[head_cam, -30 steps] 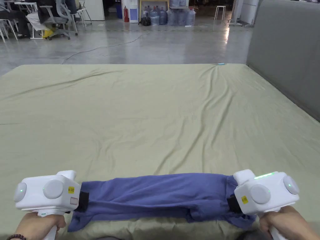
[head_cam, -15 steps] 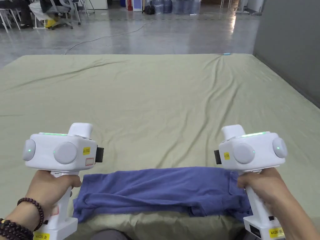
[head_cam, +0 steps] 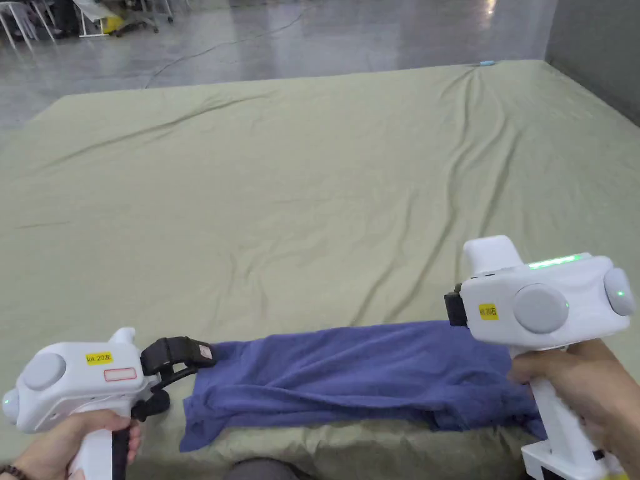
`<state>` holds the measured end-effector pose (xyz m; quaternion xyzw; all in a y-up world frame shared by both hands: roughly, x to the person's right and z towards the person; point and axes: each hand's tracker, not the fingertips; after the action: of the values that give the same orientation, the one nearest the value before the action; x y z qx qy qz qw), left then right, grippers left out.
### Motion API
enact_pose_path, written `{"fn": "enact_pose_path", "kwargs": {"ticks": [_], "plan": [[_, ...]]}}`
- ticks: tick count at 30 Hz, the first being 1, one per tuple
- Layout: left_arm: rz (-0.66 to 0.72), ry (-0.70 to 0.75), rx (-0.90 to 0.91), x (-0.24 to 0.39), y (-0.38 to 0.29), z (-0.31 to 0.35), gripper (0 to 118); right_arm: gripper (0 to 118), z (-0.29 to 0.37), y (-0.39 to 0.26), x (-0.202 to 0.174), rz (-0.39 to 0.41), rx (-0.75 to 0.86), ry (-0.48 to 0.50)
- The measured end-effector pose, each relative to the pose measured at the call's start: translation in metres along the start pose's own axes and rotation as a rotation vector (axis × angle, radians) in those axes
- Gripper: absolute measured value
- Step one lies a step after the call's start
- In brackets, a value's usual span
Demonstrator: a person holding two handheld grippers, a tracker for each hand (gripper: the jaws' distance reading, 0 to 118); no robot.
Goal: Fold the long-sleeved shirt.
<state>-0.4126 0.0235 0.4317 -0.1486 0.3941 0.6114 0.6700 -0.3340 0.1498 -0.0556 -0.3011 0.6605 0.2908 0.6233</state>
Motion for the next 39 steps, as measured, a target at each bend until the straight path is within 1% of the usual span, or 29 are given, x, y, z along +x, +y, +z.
{"fn": "enact_pose_path", "kwargs": {"ticks": [1,2,3,4,6,7,8,10,13,14,15,16,17,18,19,20,21,22,23,24,26,28,34,37,39], "plan": [[0.031,-0.026,-0.027,-0.008,-0.003,-0.004,117,0,-0.002,0.001,0.0,0.003,-0.003,0.007],[0.026,-0.104,-0.027,-0.012,-0.005,-0.007,117,0,-0.004,0.003,-0.007,0.019,-0.006,0.005],[-0.006,-0.141,0.016,-0.007,-0.007,-0.009,117,0,-0.007,0.005,-0.009,0.034,-0.015,0.004],[0.007,-0.167,0.016,-0.005,-0.005,-0.012,117,0,-0.008,0.006,-0.01,0.047,-0.024,-0.003],[0.084,-0.271,-0.034,-0.001,-0.002,-0.027,116,0,-0.012,0.007,-0.013,0.061,-0.027,-0.014],[0.112,-0.3,-0.064,0.002,-0.003,-0.037,116,0,-0.013,0.008,-0.013,0.063,-0.027,-0.014],[0.102,-0.317,-0.073,0.009,-0.006,-0.049,116,0,-0.013,0.009,-0.014,0.061,-0.029,-0.012],[0.012,-0.312,-0.07,0.014,-0.005,-0.072,116,0,-0.012,0.008,-0.015,0.059,-0.029,-0.013],[-0.068,-0.254,-0.071,0.024,0.001,-0.085,116,0,-0.009,0.006,-0.015,0.064,-0.03,-0.014],[-0.086,-0.244,-0.091,0.026,0.004,-0.083,111,0,-0.008,0.005,-0.014,0.065,-0.033,-0.013],[-0.095,-0.233,-0.099,0.025,0.003,-0.078,89,0,-0.007,0.004,-0.014,0.065,-0.034,-0.014],[-0.113,-0.187,-0.092,0.026,0.004,-0.072,61,0,-0.007,0.003,-0.014,0.065,-0.034,-0.021],[-0.17,-0.089,-0.074,0.029,0.004,-0.065,42,0,-0.007,0.002,-0.014,0.064,-0.033,-0.026],[-0.251,0.026,-0.051,0.03,0.002,-0.06,42,0,-0.007,0.001,-0.012,0.061,-0.032,-0.028],[-0.275,0.05,-0.032,0.027,-0.003,-0.056,2,0,-0.007,0.001,-0.012,0.057,-0.032,-0.025],[-0.244,0.011,-0.086,0.019,-0.002,-0.051,2,0,-0.008,0.0,-0.012,0.052,-0.032,-0.017],[-0.229,-0.026,-0.065,0.015,-0.003,-0.046,2,0,-0.009,0.0,-0.013,0.048,-0.033,-0.012],[-0.233,-0.004,0.013,0.015,-0.002,-0.039,2,0,-0.009,0.001,-0.014,0.045,-0.035,-0.01],[-0.232,0.0,0.042,0.018,-0.005,-0.034,2,0,-0.009,0.0,-0.016,0.046,-0.035,-0.01],[-0.215,-0.045,0.058,0.015,0.0,-0.027,2,0,-0.009,0.0,-0.017,0.051,-0.036,-0.01],[-0.216,-0.043,0.072,0.016,0.006,-0.009,2,0,-0.008,0.0,-0.02,0.06,-0.038,-0.006],[-0.245,0.017,0.118,0.017,0.012,0.012,2,0,-0.006,0.001,-0.021,0.068,-0.034,0.001],[-0.222,0.223,0.198,-0.009,0.03,0.079,2,0,-0.005,0.003,-0.021,0.052,-0.01,0.011],[-0.209,0.203,0.188,0.002,0.027,0.089,2,0,-0.007,0.002,-0.022,0.049,-0.007,0.015],[-0.229,0.111,0.184,0.028,0.019,0.086,2,0,-0.008,0.003,-0.022,0.05,-0.007,0.017]]}}
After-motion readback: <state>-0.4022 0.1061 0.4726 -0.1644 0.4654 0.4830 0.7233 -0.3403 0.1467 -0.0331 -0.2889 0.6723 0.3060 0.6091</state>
